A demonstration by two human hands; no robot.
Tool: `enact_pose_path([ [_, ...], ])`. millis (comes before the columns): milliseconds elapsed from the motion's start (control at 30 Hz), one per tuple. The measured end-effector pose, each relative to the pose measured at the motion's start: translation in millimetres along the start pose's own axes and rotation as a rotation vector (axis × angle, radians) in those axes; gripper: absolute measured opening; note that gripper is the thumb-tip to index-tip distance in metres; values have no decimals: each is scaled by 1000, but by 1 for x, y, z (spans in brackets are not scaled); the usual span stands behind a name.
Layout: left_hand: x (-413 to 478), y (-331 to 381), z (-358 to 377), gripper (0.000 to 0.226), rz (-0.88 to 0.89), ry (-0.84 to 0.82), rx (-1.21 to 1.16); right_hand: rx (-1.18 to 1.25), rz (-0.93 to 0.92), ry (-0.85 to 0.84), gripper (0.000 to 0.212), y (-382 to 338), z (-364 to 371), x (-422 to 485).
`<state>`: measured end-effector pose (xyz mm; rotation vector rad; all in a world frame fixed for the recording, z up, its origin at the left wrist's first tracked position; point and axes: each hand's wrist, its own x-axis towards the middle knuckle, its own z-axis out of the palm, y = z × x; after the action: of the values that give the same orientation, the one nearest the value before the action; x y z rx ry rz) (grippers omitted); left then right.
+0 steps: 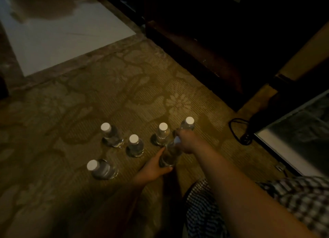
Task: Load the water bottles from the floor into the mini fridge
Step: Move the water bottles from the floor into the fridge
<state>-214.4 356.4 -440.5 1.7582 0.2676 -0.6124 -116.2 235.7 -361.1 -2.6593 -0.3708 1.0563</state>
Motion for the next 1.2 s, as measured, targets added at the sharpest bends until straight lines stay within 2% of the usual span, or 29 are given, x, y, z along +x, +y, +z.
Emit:
enact_pose_path([
  [200,-6,32,-2,64,43,-33,20,-107,-116,-25,35,-8,-52,-44],
  [333,-20,60,-4,65,96,-102,83,-58,-134,-38,35,-11,-79,-82],
  [433,-30,81,-1,52,178,-115,121,-63,-160,12,38,-7,-94,-113],
  [600,-51,123,10,43,336,-48,209,-24,-256,216,39,12,-111,-163],
  [967,-78,242,93,41,678,-65,269,394,-361,673,16,102,-141,-270],
  [1100,-70,279,132,50,816,-64,336,445,-371,876,9,136,-145,-301],
  [1200,-60,307,160,59,907,-78,395,469,-359,1040,15,159,-146,-317],
])
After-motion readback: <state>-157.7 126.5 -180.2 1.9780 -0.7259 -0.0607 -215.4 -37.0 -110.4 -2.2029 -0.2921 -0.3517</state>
